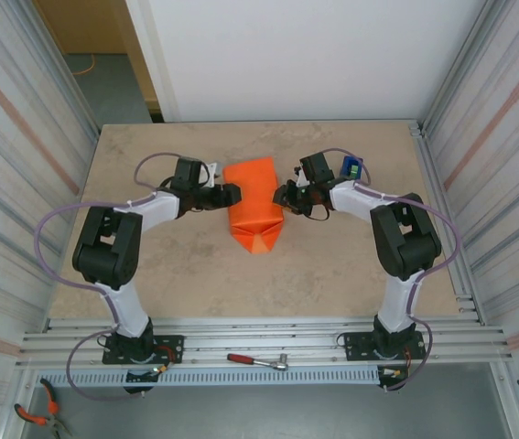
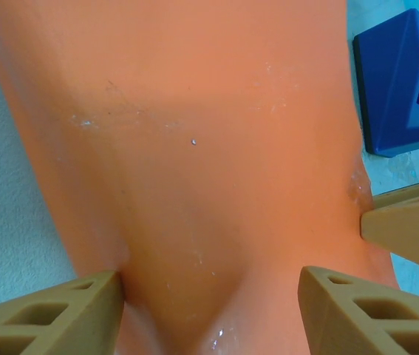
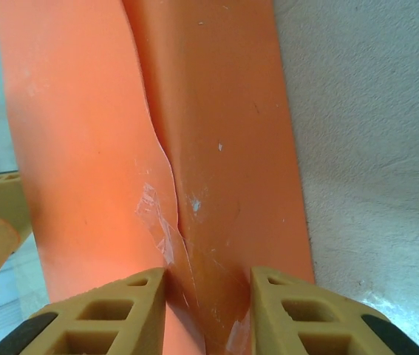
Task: Wrap the gift box in paper
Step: Move the gift box to the center of the table.
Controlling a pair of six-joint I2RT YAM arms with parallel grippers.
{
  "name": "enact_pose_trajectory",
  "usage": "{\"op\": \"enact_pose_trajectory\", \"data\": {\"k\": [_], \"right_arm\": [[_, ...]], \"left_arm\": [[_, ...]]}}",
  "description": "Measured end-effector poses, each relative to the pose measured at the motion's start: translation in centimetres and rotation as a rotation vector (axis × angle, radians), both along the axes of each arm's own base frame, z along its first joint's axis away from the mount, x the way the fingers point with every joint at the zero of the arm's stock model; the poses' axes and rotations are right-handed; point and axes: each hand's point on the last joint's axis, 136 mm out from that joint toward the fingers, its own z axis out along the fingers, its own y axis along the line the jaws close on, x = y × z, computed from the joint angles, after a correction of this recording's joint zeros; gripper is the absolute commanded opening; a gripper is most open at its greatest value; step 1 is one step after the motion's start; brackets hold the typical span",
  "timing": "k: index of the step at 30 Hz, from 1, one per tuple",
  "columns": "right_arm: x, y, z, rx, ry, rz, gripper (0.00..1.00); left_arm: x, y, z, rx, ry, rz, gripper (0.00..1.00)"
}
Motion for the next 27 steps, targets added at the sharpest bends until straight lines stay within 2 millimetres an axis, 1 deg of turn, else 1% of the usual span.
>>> {"op": "enact_pose_trajectory", "data": {"k": [2,4,6,8,9,12,14,15,17,18,19,21,23,25,27], "right_arm": [[-0.1,-0.1,0.0,0.001,-0.003,0.000,0.38],[-0.5,-0.3,0.0,-0.002,-0.001,0.001,0.49],[-1.2,-0.7,-0.1,-0.012,0.008,-0.004,0.59],[-1.9,-1.4,0.2,-0.033,0.006,-0.016,0.65],[-2.2,-1.8,0.5,-0.044,-0.002,-0.023,0.66],[-3.1,-3.0,2.5,-0.064,-0.040,-0.051,0.64],[-3.8,-3.6,3.8,-0.063,-0.073,-0.065,0.61],[-4.1,-3.8,4.2,-0.061,-0.083,-0.068,0.59],[-5.5,-4.3,4.1,-0.065,-0.079,-0.075,0.54],[-6.2,-4.4,3.7,-0.069,-0.068,-0.077,0.53],[-7.2,-4.3,2.9,-0.077,-0.046,-0.072,0.51],[-9.1,-3.9,1.3,-0.095,0.001,-0.053,0.45],[-11.2,-3.1,-0.2,-0.120,0.044,-0.025,0.43],[-12.6,-2.2,-0.9,-0.134,0.060,0.002,0.43],[-13.7,-1.2,-1.2,-0.138,0.060,0.022,0.43]], "left_arm": [[-0.2,-0.1,0.0,0.001,-0.008,0.006,0.64],[-0.7,-0.2,0.0,-0.001,-0.007,0.005,0.65],[-1.2,-0.5,0.1,-0.003,-0.004,-0.004,0.68],[-1.4,-0.6,0.5,-0.006,-0.009,-0.008,0.71],[-1.6,-0.5,0.9,-0.009,-0.016,-0.007,0.73],[-1.8,0.1,3.0,-0.016,-0.054,0.003,0.80],[-1.9,0.6,5.1,-0.024,-0.103,0.014,0.85],[-2.1,0.8,6.0,-0.026,-0.125,0.021,0.87],[-2.6,1.4,8.0,-0.030,-0.171,0.031,0.93],[-2.9,1.6,8.6,-0.031,-0.188,0.035,0.97],[-3.4,1.8,9.2,-0.031,-0.203,0.038,0.99],[-4.3,2.3,9.7,-0.026,-0.220,0.046,0.99],[-5.4,3.0,9.3,-0.010,-0.213,0.059,0.99],[-6.3,3.6,8.6,0.010,-0.198,0.075,0.99],[-7.1,4.3,7.8,0.029,-0.181,0.093,0.99]]}}
